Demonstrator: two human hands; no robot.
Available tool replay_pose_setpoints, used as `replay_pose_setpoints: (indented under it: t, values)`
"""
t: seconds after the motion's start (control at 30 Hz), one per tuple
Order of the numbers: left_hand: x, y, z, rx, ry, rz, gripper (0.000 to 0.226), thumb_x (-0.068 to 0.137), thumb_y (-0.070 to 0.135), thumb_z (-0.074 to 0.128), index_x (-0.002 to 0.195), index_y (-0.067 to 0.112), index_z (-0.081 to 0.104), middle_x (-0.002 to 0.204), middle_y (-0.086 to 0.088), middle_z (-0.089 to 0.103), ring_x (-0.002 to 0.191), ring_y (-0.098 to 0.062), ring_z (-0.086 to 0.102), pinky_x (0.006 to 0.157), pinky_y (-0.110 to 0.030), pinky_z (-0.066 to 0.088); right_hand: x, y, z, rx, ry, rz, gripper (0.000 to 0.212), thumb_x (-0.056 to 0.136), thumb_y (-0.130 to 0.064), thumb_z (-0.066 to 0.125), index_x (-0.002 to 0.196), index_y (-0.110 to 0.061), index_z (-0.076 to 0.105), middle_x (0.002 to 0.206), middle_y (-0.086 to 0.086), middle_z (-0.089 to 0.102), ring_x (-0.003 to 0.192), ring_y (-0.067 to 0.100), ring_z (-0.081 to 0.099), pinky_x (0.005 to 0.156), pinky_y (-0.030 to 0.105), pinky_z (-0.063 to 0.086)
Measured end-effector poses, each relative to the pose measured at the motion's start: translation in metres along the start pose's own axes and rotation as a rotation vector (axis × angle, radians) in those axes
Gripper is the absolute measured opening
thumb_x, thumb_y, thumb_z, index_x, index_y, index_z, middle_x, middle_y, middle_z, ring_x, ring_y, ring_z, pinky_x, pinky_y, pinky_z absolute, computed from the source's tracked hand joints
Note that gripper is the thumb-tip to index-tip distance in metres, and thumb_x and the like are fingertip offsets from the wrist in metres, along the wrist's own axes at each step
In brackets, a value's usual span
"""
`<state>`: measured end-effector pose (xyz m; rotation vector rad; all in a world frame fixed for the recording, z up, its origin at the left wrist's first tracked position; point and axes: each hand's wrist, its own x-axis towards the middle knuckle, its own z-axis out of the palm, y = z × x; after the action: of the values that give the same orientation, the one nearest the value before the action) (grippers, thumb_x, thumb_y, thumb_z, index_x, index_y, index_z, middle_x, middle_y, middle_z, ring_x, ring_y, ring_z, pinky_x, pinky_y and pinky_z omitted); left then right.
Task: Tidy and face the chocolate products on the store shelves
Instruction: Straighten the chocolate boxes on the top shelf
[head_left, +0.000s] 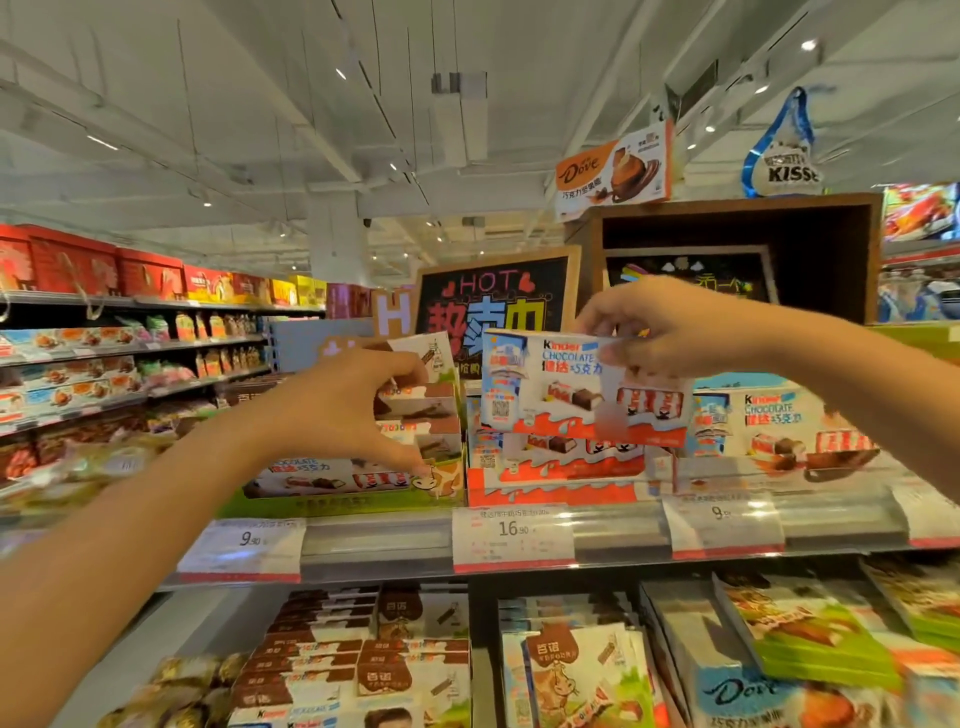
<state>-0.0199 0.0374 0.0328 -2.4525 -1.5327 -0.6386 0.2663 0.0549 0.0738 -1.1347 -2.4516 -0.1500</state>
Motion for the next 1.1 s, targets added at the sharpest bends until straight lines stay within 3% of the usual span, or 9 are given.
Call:
replay_pose_setpoints:
  t: [0.07,0.17,0.23,0.33,0.47,0.63,0.77,0.97,1.1]
  values:
    - [0.002,-0.001,-0.001,0.001,-0.011,0.031,0.058,0.063,0.047,0.080,0.110,0.032,0.050,0.102,0.014,0.051,0.091,-0.006,0.053,0.078,-0.027,0.049,0.002,0.001,0.009,-0.002,-0.016,0.001,0.015,0.092,-0.015,0.056,0.102,-0.026,0.056,0.096,-0.013,0.061,0.085,0.002,0.058,0.061,0.009,0.047]
    - [0.007,-0.002,-0.004,0.012,-0.011,0.069,0.049,0.066,0.047,0.078,0.102,0.036,0.048,0.096,0.018,0.052,0.084,-0.001,0.052,0.067,-0.017,0.041,0.006,0.001,0.016,0.010,-0.019,-0.005,0.017,0.092,-0.015,0.055,0.102,-0.029,0.055,0.101,-0.010,0.062,0.093,0.004,0.059,0.074,0.019,0.050]
    - [0.011,-0.003,-0.007,-0.009,-0.016,0.058,0.049,0.063,0.051,0.077,0.101,0.036,0.050,0.093,0.021,0.052,0.081,0.002,0.052,0.064,-0.014,0.035,0.010,0.000,0.020,0.022,0.004,-0.021,0.018,0.093,-0.014,0.054,0.108,-0.024,0.057,0.103,-0.010,0.062,0.090,0.001,0.057,0.069,0.014,0.049]
    - [0.015,-0.005,-0.012,-0.072,-0.048,0.040,0.050,0.062,0.048,0.078,0.103,0.035,0.053,0.095,0.022,0.055,0.085,0.008,0.054,0.064,-0.009,0.041,0.015,0.000,0.025,0.019,0.013,-0.016,0.021,0.093,-0.013,0.054,0.112,-0.021,0.056,0.107,-0.007,0.061,0.092,0.004,0.057,0.064,0.010,0.044]
    - [0.014,-0.005,-0.010,0.047,-0.074,0.031,0.069,0.066,0.044,0.079,0.125,0.024,0.049,0.113,0.015,0.051,0.103,-0.007,0.051,0.084,-0.021,0.043,0.013,0.007,0.034,-0.022,-0.031,0.009,0.020,0.091,-0.014,0.057,0.105,-0.026,0.051,0.107,-0.006,0.060,0.094,0.010,0.056,0.069,0.015,0.046]
    - [0.009,-0.007,-0.004,0.088,-0.041,0.047,0.077,0.065,0.050,0.077,0.131,0.023,0.047,0.107,0.017,0.045,0.098,-0.003,0.045,0.072,-0.009,0.036,0.007,0.008,0.031,-0.042,-0.055,0.022,0.024,0.091,-0.015,0.058,0.111,-0.024,0.052,0.106,-0.008,0.059,0.097,0.011,0.058,0.072,0.021,0.052]
    - [0.005,-0.010,-0.004,0.037,-0.061,0.037,0.089,0.056,0.061,0.072,0.133,0.026,0.046,0.113,0.018,0.047,0.106,-0.003,0.046,0.082,-0.013,0.037,0.010,0.005,0.026,-0.062,-0.085,0.017,0.021,0.091,-0.014,0.058,0.108,-0.026,0.051,0.103,-0.009,0.059,0.094,0.010,0.059,0.069,0.019,0.051]
    - [0.004,-0.010,-0.002,-0.005,-0.013,0.067,0.068,0.065,0.049,0.077,0.124,0.027,0.054,0.109,0.016,0.056,0.095,0.000,0.051,0.074,-0.011,0.039,0.013,0.002,0.018,-0.095,-0.130,-0.006,0.021,0.088,-0.012,0.061,0.104,-0.023,0.055,0.104,-0.002,0.061,0.092,0.013,0.059,0.074,0.026,0.052]
    - [0.005,-0.011,-0.001,-0.006,0.015,0.092,0.061,0.066,0.045,0.078,0.121,0.026,0.057,0.108,0.013,0.058,0.090,0.006,0.050,0.069,-0.006,0.039,0.015,-0.003,0.025,-0.131,-0.149,0.001,0.024,0.088,-0.014,0.062,0.107,-0.027,0.056,0.102,-0.007,0.056,0.089,0.010,0.056,0.070,0.021,0.048]
